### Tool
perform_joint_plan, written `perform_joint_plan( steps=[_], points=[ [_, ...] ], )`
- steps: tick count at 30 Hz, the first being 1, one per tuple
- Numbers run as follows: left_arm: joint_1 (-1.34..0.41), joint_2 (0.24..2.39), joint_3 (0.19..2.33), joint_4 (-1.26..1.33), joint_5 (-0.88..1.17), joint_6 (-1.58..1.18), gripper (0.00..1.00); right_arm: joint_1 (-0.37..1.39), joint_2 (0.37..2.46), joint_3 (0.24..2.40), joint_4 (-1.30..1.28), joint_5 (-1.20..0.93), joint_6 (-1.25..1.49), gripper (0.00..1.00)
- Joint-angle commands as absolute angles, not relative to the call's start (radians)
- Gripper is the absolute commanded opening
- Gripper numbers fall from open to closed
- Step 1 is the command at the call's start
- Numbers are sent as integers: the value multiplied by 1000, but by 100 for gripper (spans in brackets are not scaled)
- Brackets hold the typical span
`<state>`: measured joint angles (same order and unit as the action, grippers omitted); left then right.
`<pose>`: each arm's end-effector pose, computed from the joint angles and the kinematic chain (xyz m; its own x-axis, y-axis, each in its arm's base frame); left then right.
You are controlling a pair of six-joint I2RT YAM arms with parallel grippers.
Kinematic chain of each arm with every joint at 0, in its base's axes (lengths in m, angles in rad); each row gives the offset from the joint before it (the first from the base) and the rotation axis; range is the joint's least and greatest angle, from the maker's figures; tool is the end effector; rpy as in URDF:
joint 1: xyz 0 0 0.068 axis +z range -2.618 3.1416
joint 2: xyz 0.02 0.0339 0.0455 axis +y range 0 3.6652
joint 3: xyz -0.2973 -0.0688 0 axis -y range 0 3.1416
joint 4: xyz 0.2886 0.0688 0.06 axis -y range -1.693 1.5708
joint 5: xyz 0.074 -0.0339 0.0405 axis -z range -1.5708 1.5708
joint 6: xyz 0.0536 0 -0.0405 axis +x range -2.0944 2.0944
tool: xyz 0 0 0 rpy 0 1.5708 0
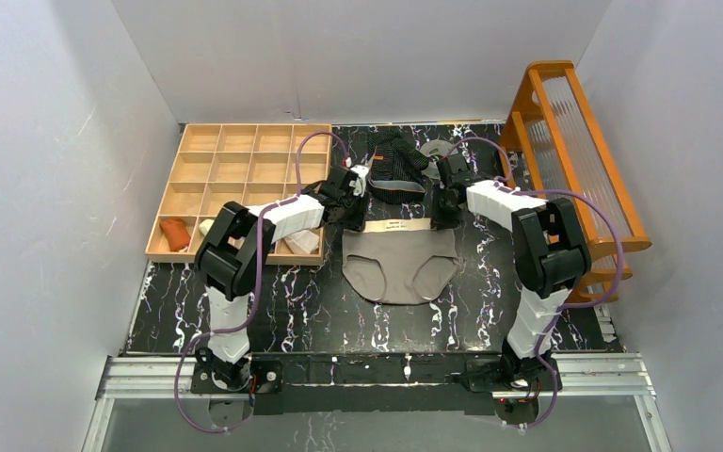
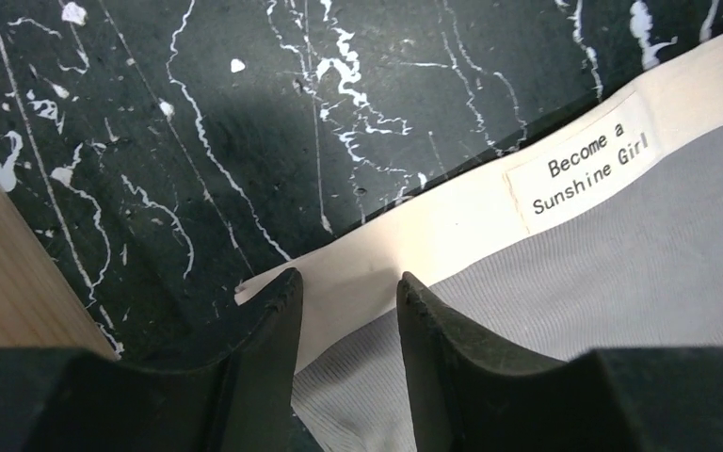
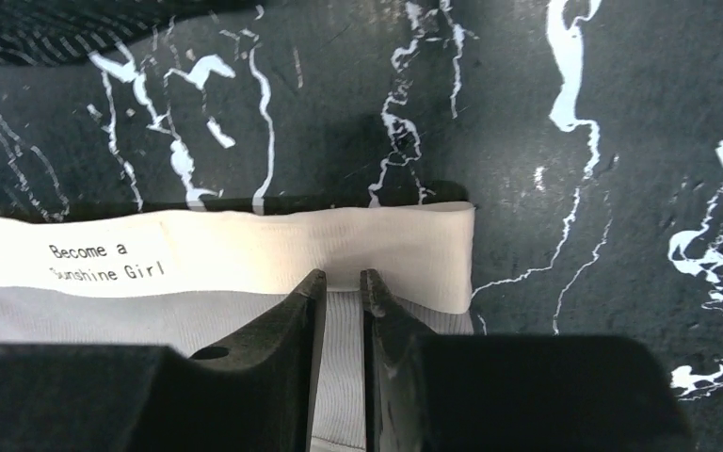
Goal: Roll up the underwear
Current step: Flatten out the underwear at the center of the board, then fold the underwear at the center of the board.
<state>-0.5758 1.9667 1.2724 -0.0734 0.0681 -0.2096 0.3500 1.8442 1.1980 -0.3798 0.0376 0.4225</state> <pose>0.4061 -0.2680 0.1607 -0.6913 0.2013 -0.6939 0.4503 0.8711 -0.1959 0.4074 0.1466 0.1648 -0.8657 0.1202 -0.4859 0.0336 0.9825 0.1832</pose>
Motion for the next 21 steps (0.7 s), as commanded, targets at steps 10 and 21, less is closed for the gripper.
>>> perform_joint_plan(
  steps=[10,21],
  points=[
    [-563,1876,1250,-14,233,-260,46,346,1732,1251,-444,67,398,31],
    [-564,1698,958,86,325,-342,47,345,1597,970,-425,51,483,30]
  ],
)
